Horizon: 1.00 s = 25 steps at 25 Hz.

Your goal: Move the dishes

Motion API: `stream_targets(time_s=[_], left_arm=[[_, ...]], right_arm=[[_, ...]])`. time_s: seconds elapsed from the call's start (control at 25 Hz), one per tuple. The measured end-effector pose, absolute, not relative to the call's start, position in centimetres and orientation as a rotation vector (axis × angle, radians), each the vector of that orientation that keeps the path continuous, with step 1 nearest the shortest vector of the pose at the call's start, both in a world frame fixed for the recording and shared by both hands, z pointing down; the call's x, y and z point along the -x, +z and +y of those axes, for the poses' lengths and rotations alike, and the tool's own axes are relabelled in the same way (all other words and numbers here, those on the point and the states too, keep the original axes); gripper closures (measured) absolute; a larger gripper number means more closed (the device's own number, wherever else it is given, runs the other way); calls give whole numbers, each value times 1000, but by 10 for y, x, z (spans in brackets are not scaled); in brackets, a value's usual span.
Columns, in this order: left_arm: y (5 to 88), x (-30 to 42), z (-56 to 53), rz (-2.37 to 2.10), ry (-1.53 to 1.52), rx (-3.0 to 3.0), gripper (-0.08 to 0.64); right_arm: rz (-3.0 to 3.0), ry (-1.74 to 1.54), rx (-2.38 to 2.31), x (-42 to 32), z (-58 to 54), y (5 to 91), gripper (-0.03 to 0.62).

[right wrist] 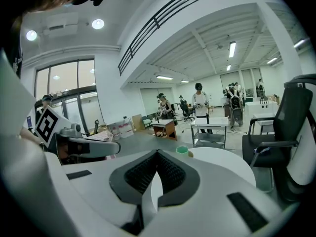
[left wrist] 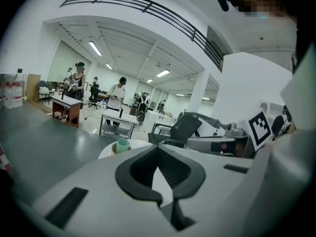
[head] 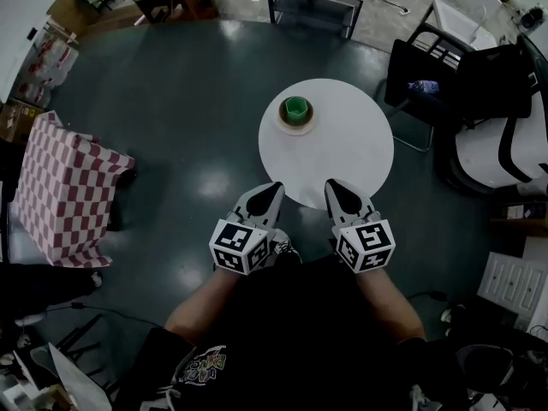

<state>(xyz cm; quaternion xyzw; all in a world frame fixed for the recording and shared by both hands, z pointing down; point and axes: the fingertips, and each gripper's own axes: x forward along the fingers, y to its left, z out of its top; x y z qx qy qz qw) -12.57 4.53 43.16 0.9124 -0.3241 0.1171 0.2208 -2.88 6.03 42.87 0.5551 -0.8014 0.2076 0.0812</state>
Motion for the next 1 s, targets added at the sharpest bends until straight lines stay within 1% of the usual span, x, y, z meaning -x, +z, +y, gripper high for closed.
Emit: stream_targets(time_s=[0.32, 0.64, 1.0], left_arm=[[430, 143, 35, -888, 310, -2532, 555], [426, 145, 32, -917, 308, -2535, 555], [423, 130, 16, -1020, 288, -2499, 555]], right_arm=[[-2387, 595, -1669, 48, 52, 423, 572], [-2408, 572, -1638, 48, 37, 417, 572], [-2464, 549, -1514, 34, 6, 416, 572]])
